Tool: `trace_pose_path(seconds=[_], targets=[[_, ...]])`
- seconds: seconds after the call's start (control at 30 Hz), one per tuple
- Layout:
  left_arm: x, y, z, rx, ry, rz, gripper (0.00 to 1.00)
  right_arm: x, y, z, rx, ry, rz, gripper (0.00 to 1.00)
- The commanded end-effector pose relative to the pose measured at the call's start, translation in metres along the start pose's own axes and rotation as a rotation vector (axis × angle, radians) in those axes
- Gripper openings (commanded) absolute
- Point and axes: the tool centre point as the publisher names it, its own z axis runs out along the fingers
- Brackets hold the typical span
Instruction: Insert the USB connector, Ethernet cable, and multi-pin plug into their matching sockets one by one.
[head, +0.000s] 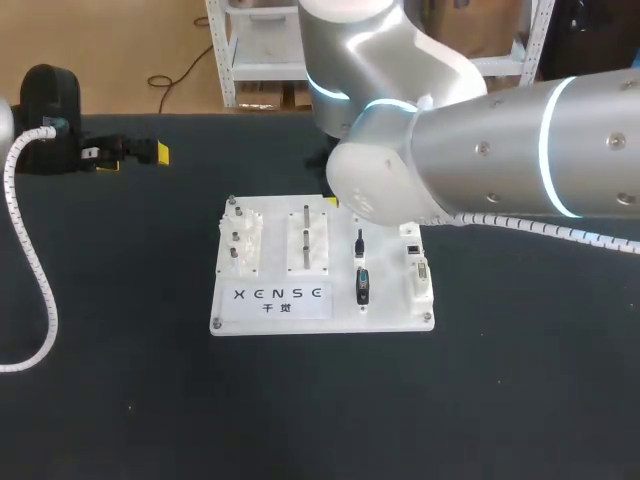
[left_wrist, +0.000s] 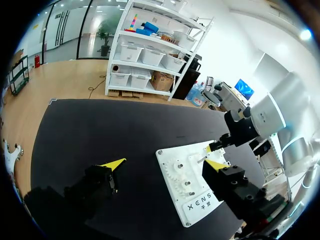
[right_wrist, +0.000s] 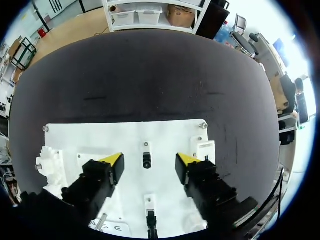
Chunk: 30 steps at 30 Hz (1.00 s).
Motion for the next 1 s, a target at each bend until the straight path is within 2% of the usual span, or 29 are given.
trace_pose_path(seconds=[0.03, 0.2, 0.27, 0.33, 0.37, 0.63, 1.0], targets=[[0.0, 0.0, 0.0, 0.0, 0.0, 0.0, 1.0, -0.002, -0.001, 0.002, -0.006, 0.004, 0.002, 0.44], [0.0, 0.0, 0.0, 0.0, 0.0, 0.0, 1.0, -0.002, -0.002, 0.003, -0.013, 0.0, -0.003, 0.34], [0.0, 0.0, 0.0, 0.0, 0.0, 0.0, 1.0, -0.002, -0.001, 0.002, -0.011, -0.006, -0.011, 0.24], [0.0, 0.0, 0.0, 0.0, 0.0, 0.0, 1.0, -0.001, -0.001, 0.001, -0.01, -0.008, -0.014, 0.04], [0.0, 0.0, 0.0, 0.0, 0.0, 0.0, 1.0, 0.0, 0.0, 0.001, -0.007, -0.012, -0.019, 0.0], [0.0, 0.0, 0.0, 0.0, 0.0, 0.0, 1.0, 0.005, 0.0, -0.001, -0.005, -0.024, -0.035, 0.0], [0.0, 0.0, 0.0, 0.0, 0.0, 0.0, 1.0, 0.006, -0.004, -0.021, -0.014, -0.085, -0.035, 0.0]])
